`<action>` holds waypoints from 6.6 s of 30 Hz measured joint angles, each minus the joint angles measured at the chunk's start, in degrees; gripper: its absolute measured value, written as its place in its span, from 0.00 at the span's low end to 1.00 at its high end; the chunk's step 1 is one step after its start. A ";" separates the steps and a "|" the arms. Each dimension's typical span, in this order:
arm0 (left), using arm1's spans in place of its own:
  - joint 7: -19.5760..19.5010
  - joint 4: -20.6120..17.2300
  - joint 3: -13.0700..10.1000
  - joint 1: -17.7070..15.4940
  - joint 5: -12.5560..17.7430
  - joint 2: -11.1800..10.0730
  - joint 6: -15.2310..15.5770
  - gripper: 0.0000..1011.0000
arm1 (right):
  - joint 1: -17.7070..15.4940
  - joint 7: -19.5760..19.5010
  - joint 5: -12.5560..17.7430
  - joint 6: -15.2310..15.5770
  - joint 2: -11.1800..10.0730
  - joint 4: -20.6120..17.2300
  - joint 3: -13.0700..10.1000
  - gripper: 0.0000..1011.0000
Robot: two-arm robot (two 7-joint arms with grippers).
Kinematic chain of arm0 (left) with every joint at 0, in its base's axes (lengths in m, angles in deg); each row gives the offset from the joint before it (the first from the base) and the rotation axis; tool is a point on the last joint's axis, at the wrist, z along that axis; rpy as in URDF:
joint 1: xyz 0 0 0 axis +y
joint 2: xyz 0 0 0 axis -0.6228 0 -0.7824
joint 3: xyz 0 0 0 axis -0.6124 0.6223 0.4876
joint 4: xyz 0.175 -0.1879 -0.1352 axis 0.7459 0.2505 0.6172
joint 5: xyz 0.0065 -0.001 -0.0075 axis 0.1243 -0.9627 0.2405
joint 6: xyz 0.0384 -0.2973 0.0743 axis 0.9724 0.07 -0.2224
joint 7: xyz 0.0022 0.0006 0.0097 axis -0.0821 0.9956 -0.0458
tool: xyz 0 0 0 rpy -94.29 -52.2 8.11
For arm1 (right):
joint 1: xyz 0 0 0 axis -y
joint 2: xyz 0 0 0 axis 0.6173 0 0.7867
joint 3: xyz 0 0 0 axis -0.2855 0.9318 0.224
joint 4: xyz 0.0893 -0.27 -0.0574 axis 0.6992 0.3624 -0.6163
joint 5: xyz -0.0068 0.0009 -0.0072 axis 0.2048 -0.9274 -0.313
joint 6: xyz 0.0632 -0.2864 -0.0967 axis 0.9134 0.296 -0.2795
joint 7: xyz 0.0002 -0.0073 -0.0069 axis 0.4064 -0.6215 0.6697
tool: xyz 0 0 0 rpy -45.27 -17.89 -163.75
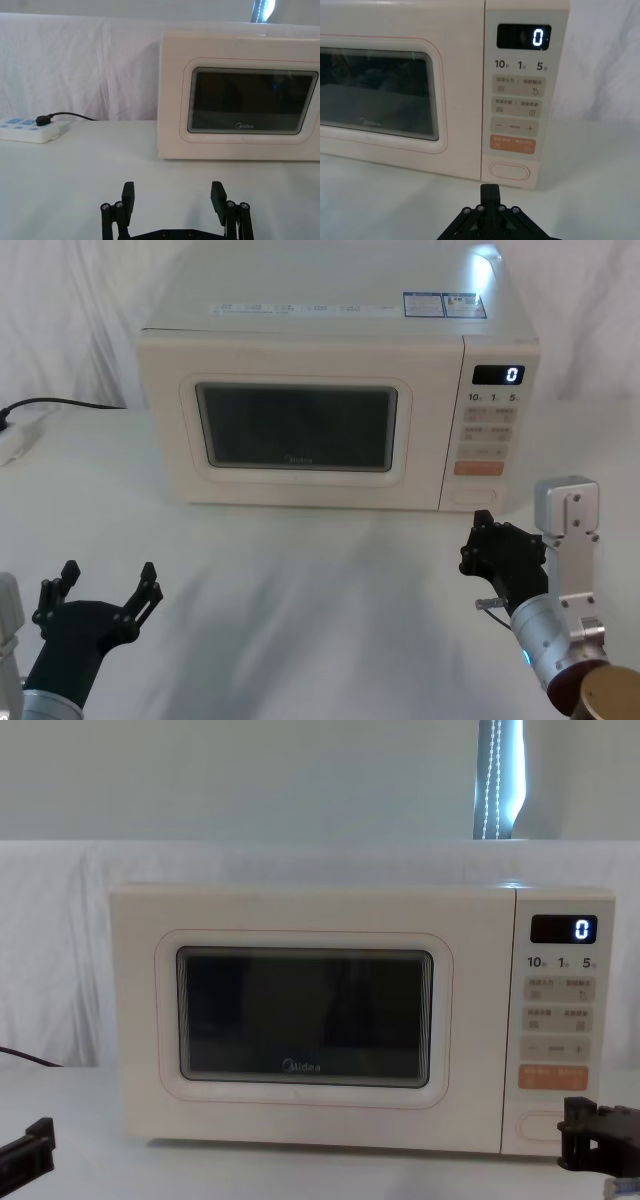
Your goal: Press the button to open the microwave door with one hand; close the microwave door with the other hand.
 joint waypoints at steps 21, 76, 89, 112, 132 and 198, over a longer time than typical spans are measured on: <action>0.00 0.00 0.00 0.00 0.00 0.00 0.00 0.99 | 7.29 1.22 -0.98 1.35 3.03 10.57 -2.37 0.00; 0.00 0.00 0.00 0.00 0.00 0.00 0.00 0.99 | 19.46 -2.08 -7.10 0.85 5.21 26.78 -5.13 0.00; 0.00 0.00 0.00 0.00 0.00 0.00 0.00 0.99 | 19.86 -2.12 -7.57 0.76 5.41 27.44 -5.44 0.00; 0.00 0.00 0.00 0.00 0.00 0.00 0.00 0.99 | 20.75 -2.16 -8.34 0.38 5.43 28.65 -5.87 0.00; 0.00 0.00 0.00 0.00 0.00 0.00 0.00 0.99 | 22.25 -2.70 -9.33 0.00 5.44 30.82 -5.91 0.00; 0.00 0.00 0.00 0.00 0.00 0.00 -0.01 0.99 | 5.45 8.19 1.05 6.27 0.49 3.84 -5.95 0.00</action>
